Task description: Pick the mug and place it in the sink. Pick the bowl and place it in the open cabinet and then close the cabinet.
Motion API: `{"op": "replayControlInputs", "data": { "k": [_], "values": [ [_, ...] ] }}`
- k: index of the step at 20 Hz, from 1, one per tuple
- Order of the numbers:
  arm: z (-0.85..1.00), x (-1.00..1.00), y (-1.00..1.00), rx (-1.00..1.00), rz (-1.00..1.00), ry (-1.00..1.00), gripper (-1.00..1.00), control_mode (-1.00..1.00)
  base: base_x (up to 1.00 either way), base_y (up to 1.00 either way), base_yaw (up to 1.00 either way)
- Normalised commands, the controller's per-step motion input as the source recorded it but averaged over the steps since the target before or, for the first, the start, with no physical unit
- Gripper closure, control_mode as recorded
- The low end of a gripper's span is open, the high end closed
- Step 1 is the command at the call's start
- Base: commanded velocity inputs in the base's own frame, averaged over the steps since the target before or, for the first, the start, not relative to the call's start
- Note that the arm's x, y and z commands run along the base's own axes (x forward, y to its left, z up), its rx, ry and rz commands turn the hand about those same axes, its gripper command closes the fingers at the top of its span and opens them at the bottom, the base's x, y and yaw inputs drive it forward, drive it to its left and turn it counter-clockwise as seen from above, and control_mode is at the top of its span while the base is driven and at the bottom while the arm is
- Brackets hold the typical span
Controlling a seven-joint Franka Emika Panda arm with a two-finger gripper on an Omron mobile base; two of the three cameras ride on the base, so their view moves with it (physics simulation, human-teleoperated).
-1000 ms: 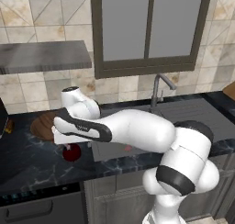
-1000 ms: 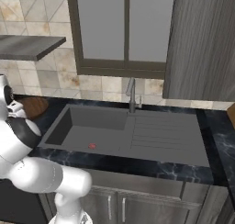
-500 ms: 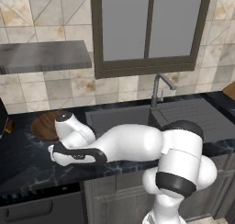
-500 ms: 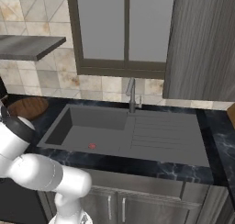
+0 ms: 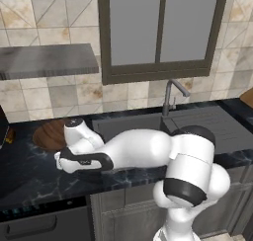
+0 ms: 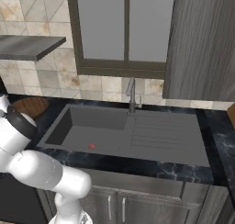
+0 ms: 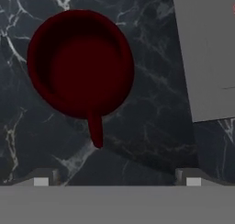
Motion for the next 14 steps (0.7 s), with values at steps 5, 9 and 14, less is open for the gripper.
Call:
{"op": "replayControlInputs", "data": {
  "k": [5, 9, 14],
  "values": [
    [-0.1, 0.21, 0.0, 0.01, 0.0, 0.0, -1.0, -1.0, 0.0, 0.0, 0.0],
    [-0.17, 0.19, 0.0, 0.0, 0.0, 0.0, -1.0, -1.0, 0.0, 0.0, 0.0],
    [-0.05, 0.24, 0.02, 0.0, 0.0, 0.0, -1.0, -1.0, 0.0, 0.0, 0.0]
  ]
}}
